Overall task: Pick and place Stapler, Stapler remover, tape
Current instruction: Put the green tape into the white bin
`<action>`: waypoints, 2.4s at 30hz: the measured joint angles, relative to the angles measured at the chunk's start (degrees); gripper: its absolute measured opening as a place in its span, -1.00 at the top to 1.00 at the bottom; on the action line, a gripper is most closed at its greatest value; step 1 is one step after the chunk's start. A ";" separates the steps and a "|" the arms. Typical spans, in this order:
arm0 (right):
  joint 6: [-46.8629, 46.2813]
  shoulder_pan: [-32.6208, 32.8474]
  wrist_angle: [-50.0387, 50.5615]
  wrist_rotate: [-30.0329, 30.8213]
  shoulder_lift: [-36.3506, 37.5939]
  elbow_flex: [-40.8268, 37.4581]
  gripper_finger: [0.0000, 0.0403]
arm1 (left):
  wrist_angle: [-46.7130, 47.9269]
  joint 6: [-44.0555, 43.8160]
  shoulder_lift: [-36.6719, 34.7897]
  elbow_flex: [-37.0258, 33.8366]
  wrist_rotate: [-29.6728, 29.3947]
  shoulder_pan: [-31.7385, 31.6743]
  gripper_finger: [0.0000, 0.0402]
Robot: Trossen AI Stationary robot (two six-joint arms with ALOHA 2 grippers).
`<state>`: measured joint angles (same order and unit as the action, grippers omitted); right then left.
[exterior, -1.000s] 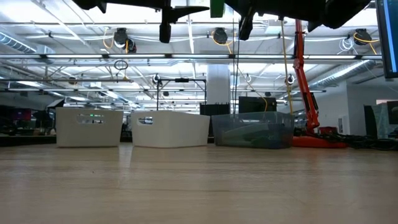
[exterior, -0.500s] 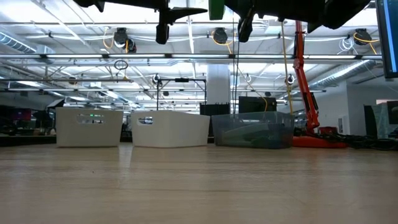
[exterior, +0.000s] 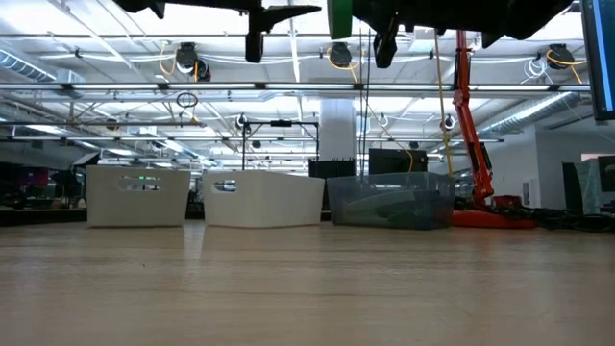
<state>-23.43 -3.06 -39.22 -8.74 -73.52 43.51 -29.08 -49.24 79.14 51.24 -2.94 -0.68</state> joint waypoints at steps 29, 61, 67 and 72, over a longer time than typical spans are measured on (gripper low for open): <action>-2.03 -0.27 -4.72 1.06 -2.67 -0.01 0.84 | -4.92 -1.92 5.02 1.90 3.11 -1.56 0.34; 4.07 -5.58 21.23 -5.01 10.64 0.02 0.14 | 18.47 5.86 1.58 1.88 2.16 -7.31 0.81; 8.97 -5.61 31.06 -4.98 16.60 0.02 0.17 | 32.72 9.19 1.15 1.84 -1.60 -11.98 0.81; 9.59 -5.63 35.06 -3.33 19.51 0.00 0.17 | 39.53 12.78 1.20 1.84 -2.08 -15.04 0.81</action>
<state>-13.85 -8.69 -4.17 -12.07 -54.01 43.51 10.45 -36.46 80.34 53.08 -5.02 -15.72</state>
